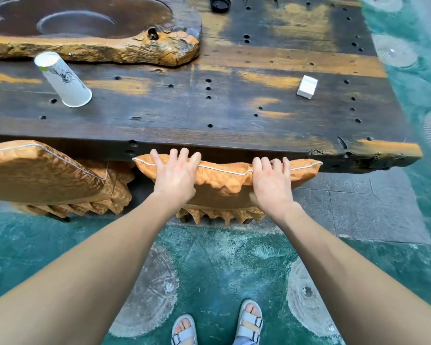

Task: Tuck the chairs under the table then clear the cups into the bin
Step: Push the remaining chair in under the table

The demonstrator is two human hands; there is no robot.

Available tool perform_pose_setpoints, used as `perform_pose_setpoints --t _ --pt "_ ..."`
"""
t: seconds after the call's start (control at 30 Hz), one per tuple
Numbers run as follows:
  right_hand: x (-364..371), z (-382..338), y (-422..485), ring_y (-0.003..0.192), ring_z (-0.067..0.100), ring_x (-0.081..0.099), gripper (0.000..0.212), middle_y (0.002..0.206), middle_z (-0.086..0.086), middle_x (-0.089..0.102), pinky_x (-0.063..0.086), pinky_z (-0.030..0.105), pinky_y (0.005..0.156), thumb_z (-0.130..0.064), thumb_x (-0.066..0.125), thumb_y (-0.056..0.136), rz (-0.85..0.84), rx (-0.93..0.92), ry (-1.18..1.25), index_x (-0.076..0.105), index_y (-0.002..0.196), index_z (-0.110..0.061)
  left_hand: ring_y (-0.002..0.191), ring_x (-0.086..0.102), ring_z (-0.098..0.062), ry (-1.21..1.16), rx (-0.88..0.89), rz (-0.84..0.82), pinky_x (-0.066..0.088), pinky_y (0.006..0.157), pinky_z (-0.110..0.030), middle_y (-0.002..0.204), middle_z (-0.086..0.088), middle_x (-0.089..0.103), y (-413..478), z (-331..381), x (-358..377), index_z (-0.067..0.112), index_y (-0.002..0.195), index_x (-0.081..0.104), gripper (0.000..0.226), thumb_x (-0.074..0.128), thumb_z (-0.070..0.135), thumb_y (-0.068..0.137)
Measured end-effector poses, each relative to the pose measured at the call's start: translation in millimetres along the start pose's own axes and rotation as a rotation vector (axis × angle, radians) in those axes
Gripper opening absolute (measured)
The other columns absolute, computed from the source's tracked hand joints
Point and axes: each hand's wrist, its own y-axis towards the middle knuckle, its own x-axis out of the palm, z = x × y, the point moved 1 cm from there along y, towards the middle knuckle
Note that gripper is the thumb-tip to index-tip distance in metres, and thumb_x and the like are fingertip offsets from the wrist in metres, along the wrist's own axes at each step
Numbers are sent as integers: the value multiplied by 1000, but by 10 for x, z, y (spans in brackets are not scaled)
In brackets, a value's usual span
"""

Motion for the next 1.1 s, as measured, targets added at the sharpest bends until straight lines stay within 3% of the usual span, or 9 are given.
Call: perform_pose_setpoints --t 0.1,0.23,0.3,0.37,0.5,0.73,0.83,1.1 --pt "-63 -173 -157 146 34 27 89 147 9 40 13 62 123 -39 75 76 -59 43 21 31 148 -10 131 37 -32 8 51 -21 18 112 -74 131 -6 44 -233 -39 -47 21 140 34 85 76 27 66" --pt "-356 -332 -292 155 38 10 98 165 15 18 24 59 122 -34 70 85 -233 92 89 13 158 -3 153 13 -29 -73 79 -192 24 115 -64 164 -6 20 -369 -249 -324 24 158 15 94 70 24 82" --pt "-547 -425 -373 151 40 22 87 163 18 22 33 53 119 -27 66 88 -307 86 119 18 157 -2 147 28 -30 -96 78 -261 37 109 -57 160 -5 30 -492 -402 -530 28 155 25 80 66 24 86" --pt "-765 -572 -484 140 37 41 69 155 14 37 43 52 110 -20 63 89 -335 33 106 34 150 -7 131 46 -30 -134 -18 -247 44 99 -51 142 -5 46 -693 -651 -777 30 146 38 66 62 23 85" --pt "-1196 -1028 -690 129 33 51 59 142 8 48 50 51 99 -17 62 87 -289 -74 63 43 144 -19 122 51 -34 -228 -217 -145 48 91 -48 129 -8 50 -1139 -1340 -1196 26 142 41 64 62 20 82" --pt "-1972 -2115 -802 134 34 49 63 149 7 45 39 62 108 -20 60 91 -128 -262 115 37 149 -24 119 53 -37 -306 -469 -55 46 89 -50 128 -10 50 -1759 -2519 -1732 25 136 44 57 62 23 83" --pt "-2237 -2507 -740 133 30 52 60 149 3 48 40 61 110 -30 63 94 -40 -340 131 38 149 -28 119 51 -36 -337 -537 -40 45 89 -50 129 -10 49 -1924 -2792 -1828 26 137 42 56 63 27 85" --pt "-2566 -3154 -320 138 26 48 64 157 1 42 44 58 109 -39 62 95 -26 -394 181 35 152 -29 132 45 -31 -427 -701 -37 41 103 -55 145 -5 45 -2182 -3232 -1701 28 147 36 66 66 25 88"
